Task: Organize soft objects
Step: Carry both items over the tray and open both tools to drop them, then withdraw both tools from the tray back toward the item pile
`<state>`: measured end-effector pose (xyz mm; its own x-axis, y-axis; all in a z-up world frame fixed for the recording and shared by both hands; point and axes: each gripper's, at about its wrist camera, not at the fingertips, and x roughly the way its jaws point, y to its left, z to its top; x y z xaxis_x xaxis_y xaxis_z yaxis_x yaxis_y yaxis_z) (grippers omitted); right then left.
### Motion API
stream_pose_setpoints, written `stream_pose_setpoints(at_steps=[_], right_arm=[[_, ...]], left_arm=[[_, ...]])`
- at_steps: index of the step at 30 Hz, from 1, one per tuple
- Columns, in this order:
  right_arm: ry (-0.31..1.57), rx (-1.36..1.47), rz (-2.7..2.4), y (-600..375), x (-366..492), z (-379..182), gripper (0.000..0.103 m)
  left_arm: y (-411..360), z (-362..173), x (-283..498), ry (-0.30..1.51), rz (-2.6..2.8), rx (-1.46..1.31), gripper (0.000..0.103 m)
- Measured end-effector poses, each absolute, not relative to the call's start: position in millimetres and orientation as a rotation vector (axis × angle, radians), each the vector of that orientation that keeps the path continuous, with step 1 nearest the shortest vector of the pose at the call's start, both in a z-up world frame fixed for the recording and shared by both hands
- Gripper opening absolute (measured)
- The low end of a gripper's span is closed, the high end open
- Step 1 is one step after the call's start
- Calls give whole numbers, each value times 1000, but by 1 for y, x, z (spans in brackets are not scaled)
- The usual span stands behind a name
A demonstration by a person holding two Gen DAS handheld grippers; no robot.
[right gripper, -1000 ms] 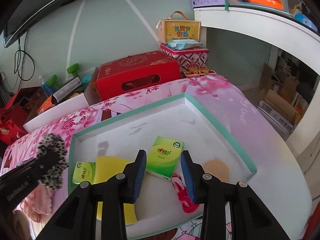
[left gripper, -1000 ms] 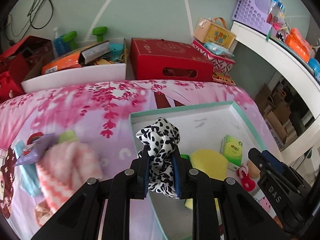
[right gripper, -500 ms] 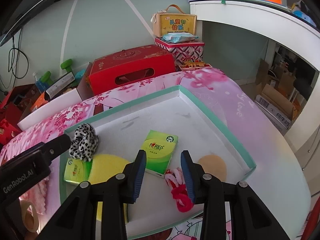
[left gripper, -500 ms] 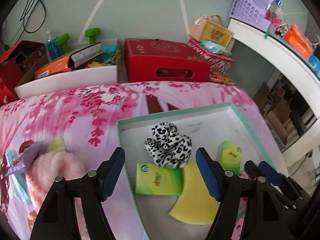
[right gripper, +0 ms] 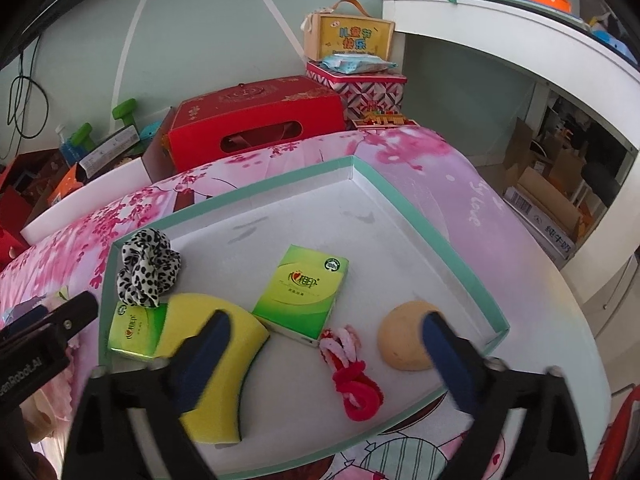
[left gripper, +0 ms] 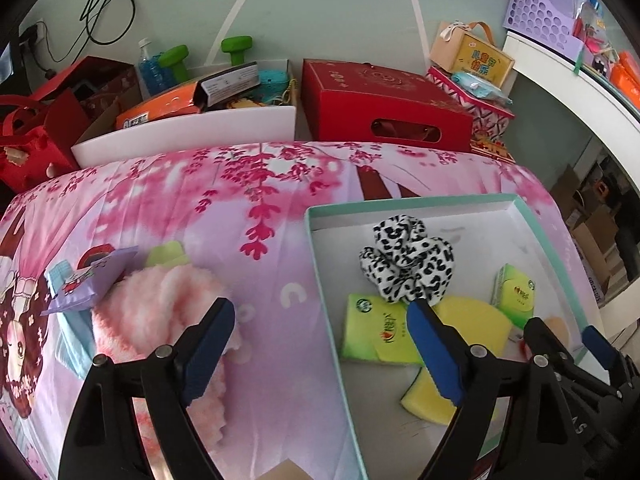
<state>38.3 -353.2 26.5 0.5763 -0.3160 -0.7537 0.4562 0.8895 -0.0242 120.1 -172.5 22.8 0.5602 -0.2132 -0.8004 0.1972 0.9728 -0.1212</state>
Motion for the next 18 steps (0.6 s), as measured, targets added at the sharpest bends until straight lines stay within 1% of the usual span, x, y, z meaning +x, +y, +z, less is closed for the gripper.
stream_pose_setpoints(at_steps=[18], right_arm=[[886, 228, -488, -360, 37, 21, 103]], left_arm=[[-150, 25, 115, 963, -174, -24, 89]])
